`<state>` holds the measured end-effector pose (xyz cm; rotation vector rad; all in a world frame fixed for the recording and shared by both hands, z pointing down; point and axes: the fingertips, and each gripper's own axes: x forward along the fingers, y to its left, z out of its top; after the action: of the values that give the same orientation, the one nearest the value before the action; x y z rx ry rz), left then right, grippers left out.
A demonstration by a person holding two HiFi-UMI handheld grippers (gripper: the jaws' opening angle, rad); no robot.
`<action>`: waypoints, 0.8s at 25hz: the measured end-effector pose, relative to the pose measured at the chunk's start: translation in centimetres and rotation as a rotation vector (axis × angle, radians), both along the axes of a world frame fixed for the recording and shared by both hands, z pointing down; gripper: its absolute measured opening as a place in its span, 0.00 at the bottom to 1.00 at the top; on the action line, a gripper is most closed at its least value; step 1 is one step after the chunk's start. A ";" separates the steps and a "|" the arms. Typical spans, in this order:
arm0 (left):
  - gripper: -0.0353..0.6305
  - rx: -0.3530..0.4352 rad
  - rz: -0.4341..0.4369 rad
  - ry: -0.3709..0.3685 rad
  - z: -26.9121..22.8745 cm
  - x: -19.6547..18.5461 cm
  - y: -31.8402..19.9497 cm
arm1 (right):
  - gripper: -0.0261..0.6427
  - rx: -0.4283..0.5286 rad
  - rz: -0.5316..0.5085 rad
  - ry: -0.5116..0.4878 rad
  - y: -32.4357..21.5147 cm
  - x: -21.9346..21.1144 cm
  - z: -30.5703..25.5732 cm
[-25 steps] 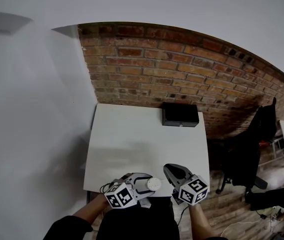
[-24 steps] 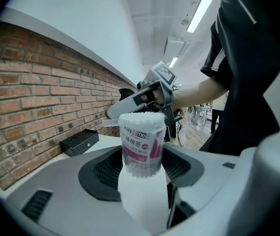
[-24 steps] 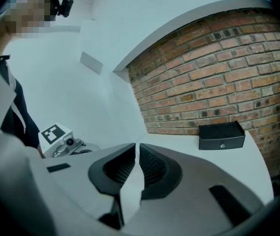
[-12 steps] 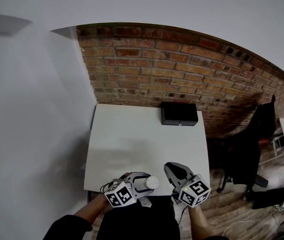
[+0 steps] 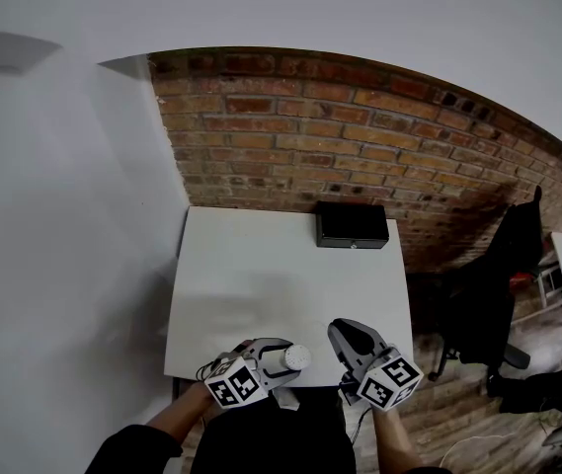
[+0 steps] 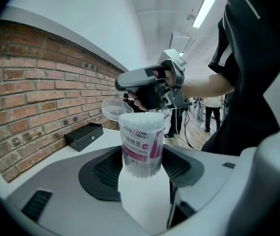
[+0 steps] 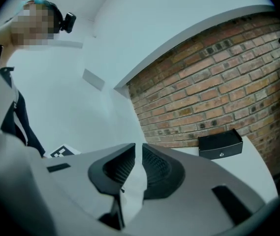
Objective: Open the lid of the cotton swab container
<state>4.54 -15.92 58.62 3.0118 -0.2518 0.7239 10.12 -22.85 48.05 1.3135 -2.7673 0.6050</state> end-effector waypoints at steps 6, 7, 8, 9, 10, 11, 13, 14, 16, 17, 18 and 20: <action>0.44 -0.005 -0.094 0.002 0.2 -0.9 -1.8 | 0.10 0.034 0.072 0.058 0.1 1.4 0.0; 0.44 -0.004 -0.115 0.002 0.1 -1.0 -2.2 | 0.10 0.042 0.094 0.073 0.1 1.7 0.0; 0.44 0.000 -0.136 0.004 0.0 -1.2 -2.7 | 0.10 0.052 0.124 0.086 0.0 2.1 0.1; 0.44 0.008 -0.159 0.006 -0.1 -1.4 -3.1 | 0.10 0.062 0.155 0.094 -0.1 2.5 0.0; 0.44 0.020 -0.184 0.010 -0.4 -1.6 -3.6 | 0.10 0.072 0.184 0.097 -0.2 2.8 0.0; 0.44 0.034 -0.210 0.015 -0.7 -1.9 -4.1 | 0.10 0.082 0.208 0.100 -0.2 3.2 -0.2; 0.44 0.059 -0.269 0.027 -1.3 -2.4 -5.3 | 0.09 0.099 0.249 0.107 -0.2 3.8 -0.3; 0.44 0.066 -0.300 0.034 -1.7 -2.6 -5.9 | 0.08 0.107 0.269 0.112 -0.1 4.1 -0.4; 0.44 0.078 -0.357 0.061 -2.5 -2.9 -7.3 | 0.08 0.120 0.312 0.126 0.0 4.7 -0.2; 0.44 0.087 -0.381 0.078 -3.1 -3.0 -7.9 | 0.08 0.122 0.334 0.135 0.1 5.0 0.0; 0.44 0.097 -0.399 0.094 -3.7 -3.1 -8.4 | 0.08 0.122 0.355 0.145 0.2 5.2 0.2; 0.44 0.118 -0.426 0.116 -4.9 -3.1 -9.3 | 0.08 0.120 0.388 0.162 0.3 5.6 0.5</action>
<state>1.43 -25.24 53.71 2.9306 -0.9225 0.5064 15.70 -22.54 48.58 1.8550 -2.4686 0.3238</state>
